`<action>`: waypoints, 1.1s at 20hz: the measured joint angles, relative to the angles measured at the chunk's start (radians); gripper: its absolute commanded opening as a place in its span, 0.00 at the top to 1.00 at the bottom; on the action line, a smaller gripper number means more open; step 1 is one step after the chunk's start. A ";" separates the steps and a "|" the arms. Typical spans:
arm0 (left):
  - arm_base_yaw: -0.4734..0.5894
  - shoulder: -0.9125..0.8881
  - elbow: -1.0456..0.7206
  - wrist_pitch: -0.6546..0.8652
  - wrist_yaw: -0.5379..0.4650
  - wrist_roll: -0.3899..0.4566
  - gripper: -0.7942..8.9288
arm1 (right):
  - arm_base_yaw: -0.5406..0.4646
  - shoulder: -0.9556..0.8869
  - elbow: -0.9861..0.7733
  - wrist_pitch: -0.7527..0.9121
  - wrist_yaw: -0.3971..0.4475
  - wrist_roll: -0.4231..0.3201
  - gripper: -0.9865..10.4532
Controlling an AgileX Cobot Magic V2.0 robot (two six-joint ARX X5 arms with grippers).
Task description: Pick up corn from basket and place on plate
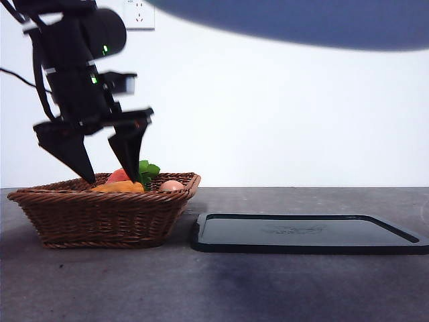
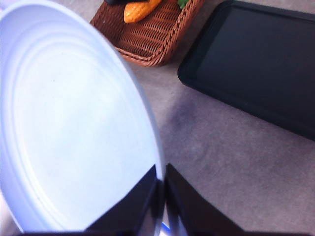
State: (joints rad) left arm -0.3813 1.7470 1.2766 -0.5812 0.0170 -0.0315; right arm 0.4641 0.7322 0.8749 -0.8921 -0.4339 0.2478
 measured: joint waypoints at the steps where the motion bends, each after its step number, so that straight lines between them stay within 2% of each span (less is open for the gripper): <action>1: -0.001 0.021 0.000 0.013 0.000 0.001 0.50 | 0.000 -0.012 0.000 -0.005 0.000 0.006 0.91; 5: -0.004 0.071 0.000 0.046 -0.011 0.007 0.51 | 0.000 -0.026 0.000 -0.012 0.020 0.019 0.91; 8: -0.008 0.093 0.001 0.052 -0.016 0.007 0.58 | 0.000 -0.026 0.000 -0.013 0.021 0.019 0.91; 11: -0.010 0.102 0.002 0.047 -0.019 0.007 0.71 | 0.000 -0.025 0.000 -0.013 0.050 0.019 0.91; 13: -0.010 0.102 0.002 0.046 -0.019 0.007 0.76 | 0.000 -0.025 0.000 -0.013 0.053 0.019 0.91; 17: -0.010 0.102 0.035 -0.026 -0.019 0.005 0.76 | 0.000 -0.025 0.000 -0.013 0.053 0.019 0.91; 22: -0.010 0.076 0.126 -0.158 -0.019 -0.006 0.76 | 0.000 -0.012 0.000 -0.014 0.110 0.020 0.91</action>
State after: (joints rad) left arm -0.3912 1.8233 1.4021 -0.7387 -0.0025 -0.0380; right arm 0.4641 0.7204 0.8749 -0.9062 -0.3241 0.2676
